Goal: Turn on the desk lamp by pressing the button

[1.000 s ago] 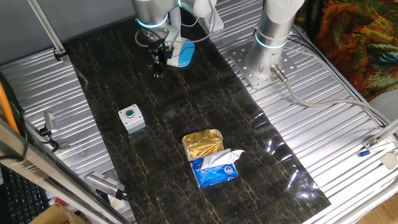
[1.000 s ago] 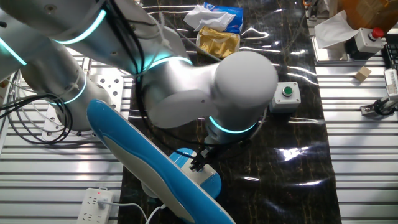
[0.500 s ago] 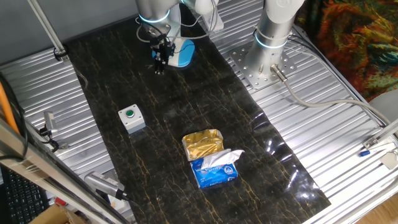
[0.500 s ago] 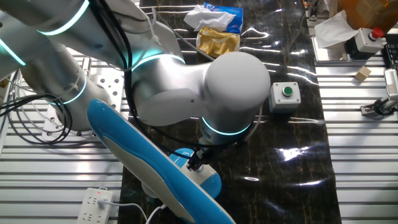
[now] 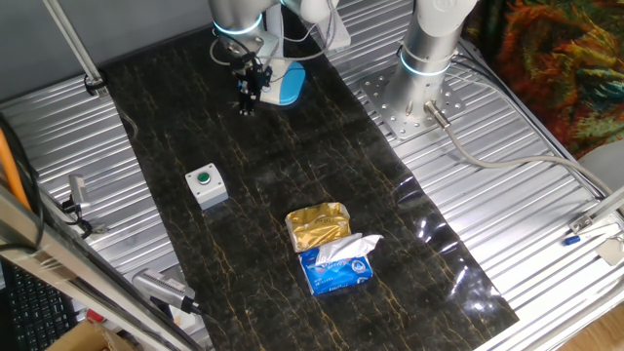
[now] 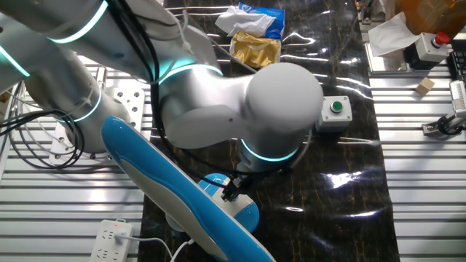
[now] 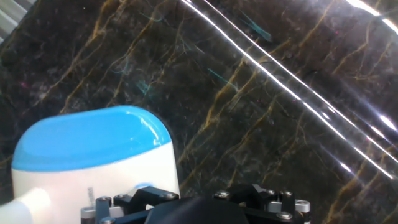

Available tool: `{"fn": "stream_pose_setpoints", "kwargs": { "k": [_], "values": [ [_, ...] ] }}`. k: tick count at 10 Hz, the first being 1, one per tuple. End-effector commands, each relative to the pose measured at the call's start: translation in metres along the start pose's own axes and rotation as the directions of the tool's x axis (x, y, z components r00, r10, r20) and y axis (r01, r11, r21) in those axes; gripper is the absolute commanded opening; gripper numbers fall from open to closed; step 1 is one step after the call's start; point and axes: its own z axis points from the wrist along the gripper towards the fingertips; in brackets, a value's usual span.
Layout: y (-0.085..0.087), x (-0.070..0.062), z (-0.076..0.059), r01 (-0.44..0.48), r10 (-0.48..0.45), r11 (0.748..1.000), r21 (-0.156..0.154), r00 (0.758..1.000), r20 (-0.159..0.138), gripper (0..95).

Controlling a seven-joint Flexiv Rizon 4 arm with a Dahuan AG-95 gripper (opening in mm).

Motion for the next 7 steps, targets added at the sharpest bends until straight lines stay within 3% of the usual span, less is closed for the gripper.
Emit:
{"fn": "stream_pose_setpoints", "kwargs": {
  "k": [1,7],
  "values": [
    [-0.0004,0.001,-0.0031,-0.009,0.009,1.0,0.015,1.0,0.016,95.0],
    [-0.0008,0.0007,-0.0046,0.006,-0.007,1.0,0.02,1.0,0.017,95.0]
  ]
}}
